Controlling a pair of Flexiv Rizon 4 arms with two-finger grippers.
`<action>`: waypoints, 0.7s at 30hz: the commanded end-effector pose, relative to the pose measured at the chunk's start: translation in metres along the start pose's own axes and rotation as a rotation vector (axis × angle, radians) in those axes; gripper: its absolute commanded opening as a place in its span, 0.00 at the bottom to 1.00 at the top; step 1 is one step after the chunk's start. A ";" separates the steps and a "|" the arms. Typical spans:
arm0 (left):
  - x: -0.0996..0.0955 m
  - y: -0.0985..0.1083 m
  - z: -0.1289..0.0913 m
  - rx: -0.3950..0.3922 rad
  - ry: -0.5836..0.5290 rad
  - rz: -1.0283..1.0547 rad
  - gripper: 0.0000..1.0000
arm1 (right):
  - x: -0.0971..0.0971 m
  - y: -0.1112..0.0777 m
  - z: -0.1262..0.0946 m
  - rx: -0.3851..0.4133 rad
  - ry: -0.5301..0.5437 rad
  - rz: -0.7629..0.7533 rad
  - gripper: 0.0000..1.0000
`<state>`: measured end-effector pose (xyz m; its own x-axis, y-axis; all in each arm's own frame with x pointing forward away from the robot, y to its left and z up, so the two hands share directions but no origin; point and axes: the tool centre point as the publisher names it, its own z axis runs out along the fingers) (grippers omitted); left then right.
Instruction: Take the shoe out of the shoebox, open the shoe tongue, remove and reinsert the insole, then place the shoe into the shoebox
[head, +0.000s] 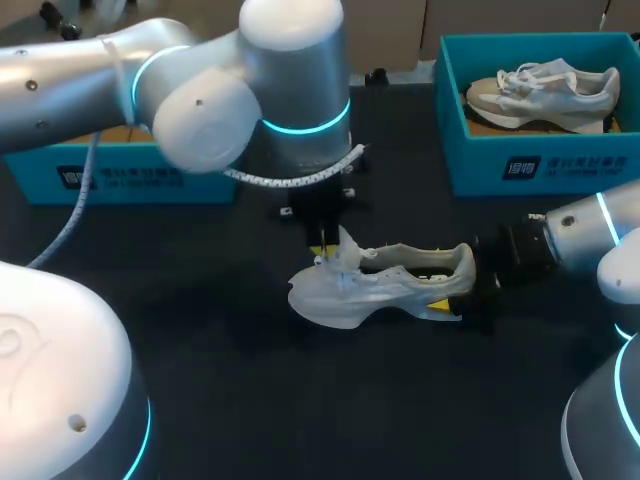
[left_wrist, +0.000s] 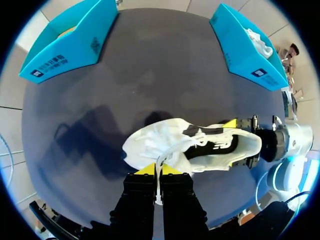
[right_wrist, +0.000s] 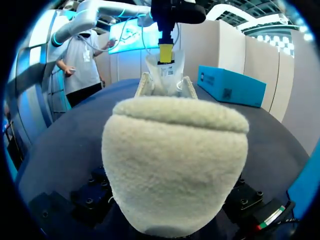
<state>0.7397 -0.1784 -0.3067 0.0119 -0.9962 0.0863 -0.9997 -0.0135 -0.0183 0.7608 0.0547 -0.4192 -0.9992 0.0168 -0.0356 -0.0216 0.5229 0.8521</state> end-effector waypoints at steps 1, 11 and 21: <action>-0.011 -0.003 0.016 -0.005 0.002 0.005 0.00 | 0.003 -0.002 0.007 0.004 -0.001 0.000 0.00; -0.029 -0.005 0.052 -0.010 -0.066 -0.029 0.00 | 0.003 -0.002 0.007 0.004 -0.001 0.000 0.00; -0.038 -0.004 0.082 -0.017 -0.093 -0.085 0.25 | 0.003 -0.002 0.007 0.004 -0.001 0.000 0.00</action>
<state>0.7436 -0.1460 -0.3822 0.0948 -0.9955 -0.0076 -0.9955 -0.0948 -0.0013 0.7605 0.0553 -0.4192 -0.9992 0.0170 -0.0355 -0.0214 0.5230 0.8521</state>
